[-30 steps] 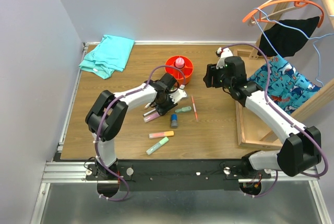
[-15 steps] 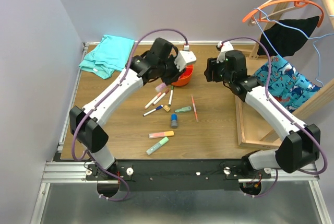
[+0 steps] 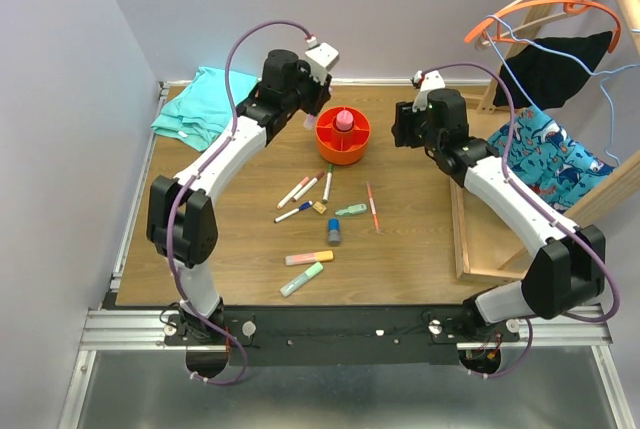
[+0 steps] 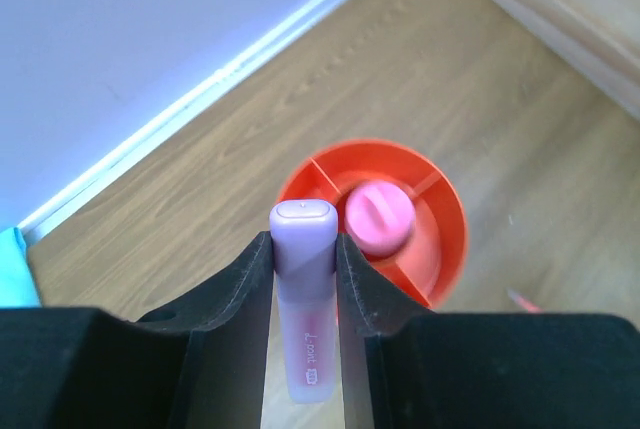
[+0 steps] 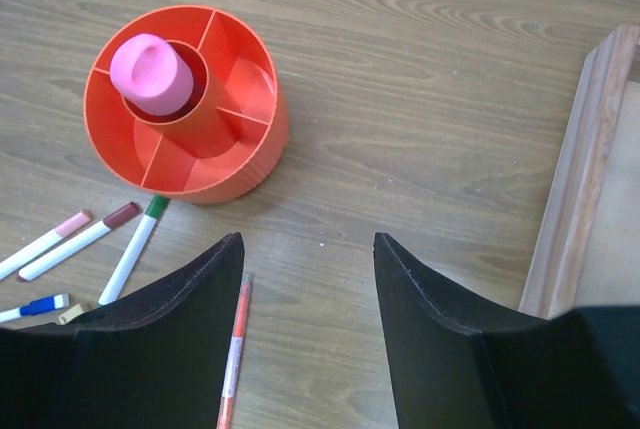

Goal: Sort the stationery into containers
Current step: Place the stationery in the storage box.

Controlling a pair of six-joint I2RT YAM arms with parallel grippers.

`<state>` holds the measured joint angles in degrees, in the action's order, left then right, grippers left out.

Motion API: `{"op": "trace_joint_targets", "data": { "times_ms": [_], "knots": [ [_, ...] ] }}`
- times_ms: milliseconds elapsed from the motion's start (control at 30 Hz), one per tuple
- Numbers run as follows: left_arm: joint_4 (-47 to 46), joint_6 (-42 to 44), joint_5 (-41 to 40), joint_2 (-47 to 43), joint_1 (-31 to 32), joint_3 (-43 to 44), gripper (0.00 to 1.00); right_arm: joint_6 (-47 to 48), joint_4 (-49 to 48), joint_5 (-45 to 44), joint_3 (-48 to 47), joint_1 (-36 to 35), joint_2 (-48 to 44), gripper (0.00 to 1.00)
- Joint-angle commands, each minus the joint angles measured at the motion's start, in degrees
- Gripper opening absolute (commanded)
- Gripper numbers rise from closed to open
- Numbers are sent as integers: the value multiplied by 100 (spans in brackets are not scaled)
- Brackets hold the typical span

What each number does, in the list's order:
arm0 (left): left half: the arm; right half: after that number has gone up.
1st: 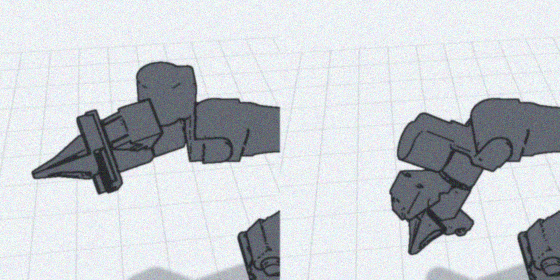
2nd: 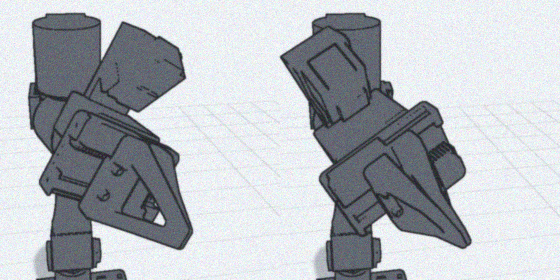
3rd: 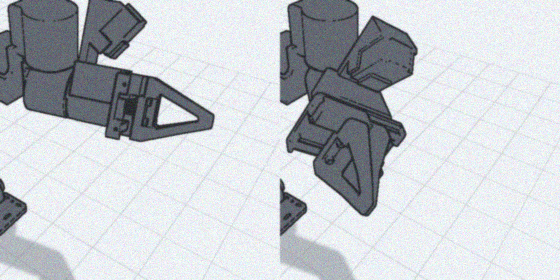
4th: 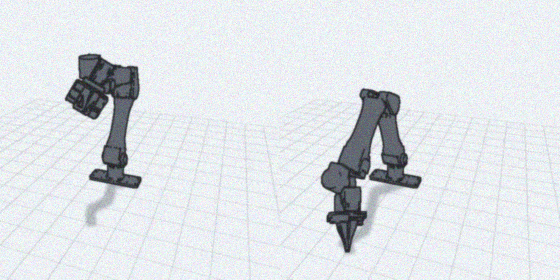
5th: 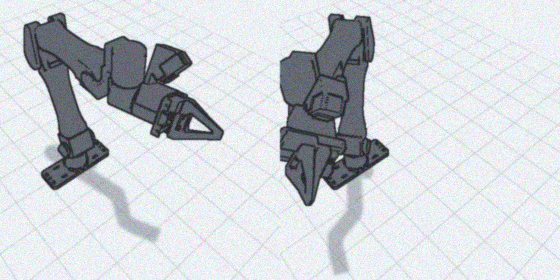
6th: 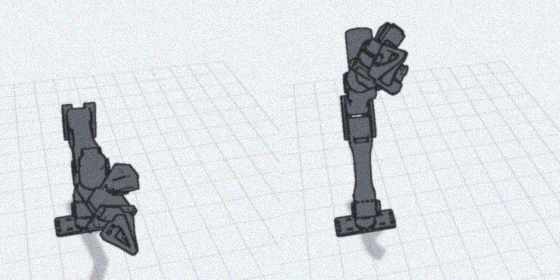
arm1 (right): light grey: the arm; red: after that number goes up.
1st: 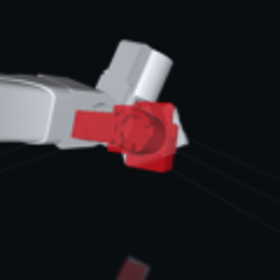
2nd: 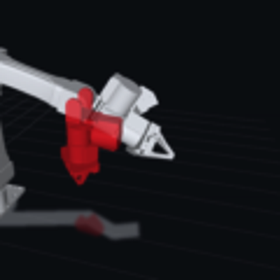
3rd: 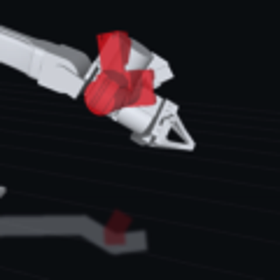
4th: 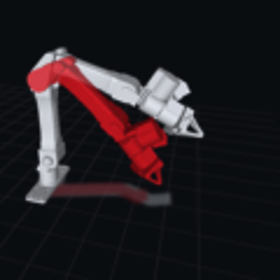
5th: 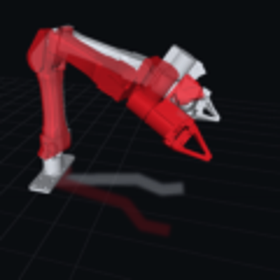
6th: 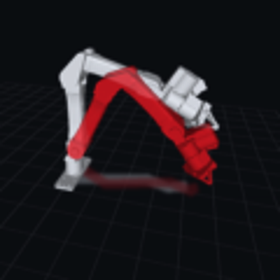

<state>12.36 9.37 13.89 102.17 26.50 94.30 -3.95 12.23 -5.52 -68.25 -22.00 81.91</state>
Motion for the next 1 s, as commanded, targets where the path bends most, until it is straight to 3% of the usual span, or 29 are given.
{"op": "trace_joint_targets", "data": {
  "times_ms": [0, 100, 367, 967],
  "knots": [
    [-1455, -1339, 237, 540, -338, 167, 27, 104, -265, -257, -13, 38, 115, 63],
    [-1648, -1762, 430, 681, -374, 194, 26, 139, -282, -318, 4, 38, 141, 63],
    [-3134, -2685, 931, 891, -374, -773, 25, 263, -353, -415, -39, 55, 343, 63],
    [-3126, -2194, 492, 1815, -479, 343, 23, 175, -406, -380, -197, 55, 747, 63]
  ]
}}
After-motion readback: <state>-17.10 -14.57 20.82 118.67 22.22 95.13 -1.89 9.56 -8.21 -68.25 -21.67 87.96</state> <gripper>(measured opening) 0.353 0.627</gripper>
